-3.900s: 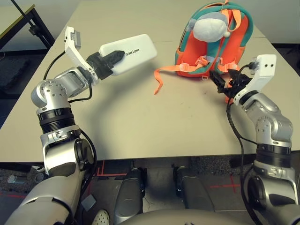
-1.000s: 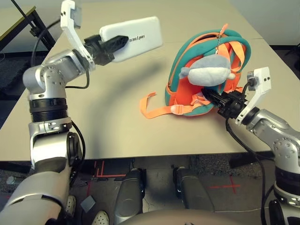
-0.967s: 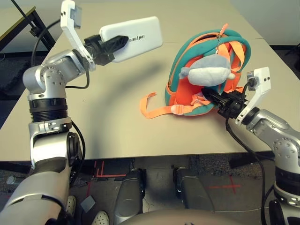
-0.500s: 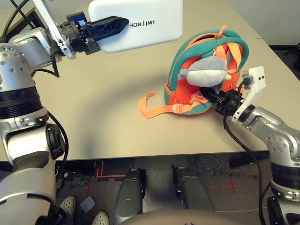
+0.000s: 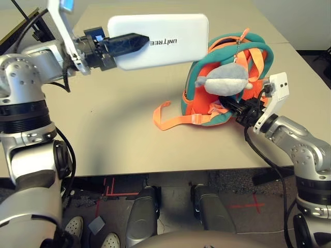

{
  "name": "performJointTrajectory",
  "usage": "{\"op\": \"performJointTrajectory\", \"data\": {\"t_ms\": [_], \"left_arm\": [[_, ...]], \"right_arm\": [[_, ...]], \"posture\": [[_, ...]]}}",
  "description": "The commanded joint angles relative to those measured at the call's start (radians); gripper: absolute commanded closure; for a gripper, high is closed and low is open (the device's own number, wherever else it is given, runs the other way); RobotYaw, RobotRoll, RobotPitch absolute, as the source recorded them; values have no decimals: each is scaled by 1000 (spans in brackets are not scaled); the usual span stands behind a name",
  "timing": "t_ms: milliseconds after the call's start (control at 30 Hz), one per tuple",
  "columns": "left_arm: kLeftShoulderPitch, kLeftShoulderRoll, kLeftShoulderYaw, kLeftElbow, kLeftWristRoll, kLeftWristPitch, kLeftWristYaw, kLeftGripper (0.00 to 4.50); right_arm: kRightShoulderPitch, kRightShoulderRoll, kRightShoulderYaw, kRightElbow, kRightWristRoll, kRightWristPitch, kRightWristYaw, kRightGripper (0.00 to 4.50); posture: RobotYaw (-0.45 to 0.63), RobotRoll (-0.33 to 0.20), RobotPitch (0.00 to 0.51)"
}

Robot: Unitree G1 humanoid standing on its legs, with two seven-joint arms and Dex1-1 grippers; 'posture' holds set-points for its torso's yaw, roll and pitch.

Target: Put the pencil case into the backpack and zip it.

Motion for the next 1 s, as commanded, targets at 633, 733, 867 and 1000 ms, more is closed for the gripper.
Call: {"op": "performJointTrajectory", "data": {"t_ms": [633, 733, 867, 1000], "left_arm": [[-35, -45, -305, 92, 227, -196, -220, 3292], [-71, -86, -335, 167, 269, -235, -250, 3292], [-135, -170, -351, 298, 333, -315, -265, 3292], [-204, -275, -361, 442, 399, -396, -270, 3292]], "right_arm": [[8, 4, 10, 14, -33, 22, -16, 3707], [6, 6, 13, 14, -36, 19, -18, 3707], [3, 9, 14, 16, -41, 16, -17, 3707], [7, 11, 16, 13, -45, 13, -17, 3707]], "posture": [[-145, 0, 122], [-148, 0, 121], [-152, 0, 120], [-163, 0, 119]]}}
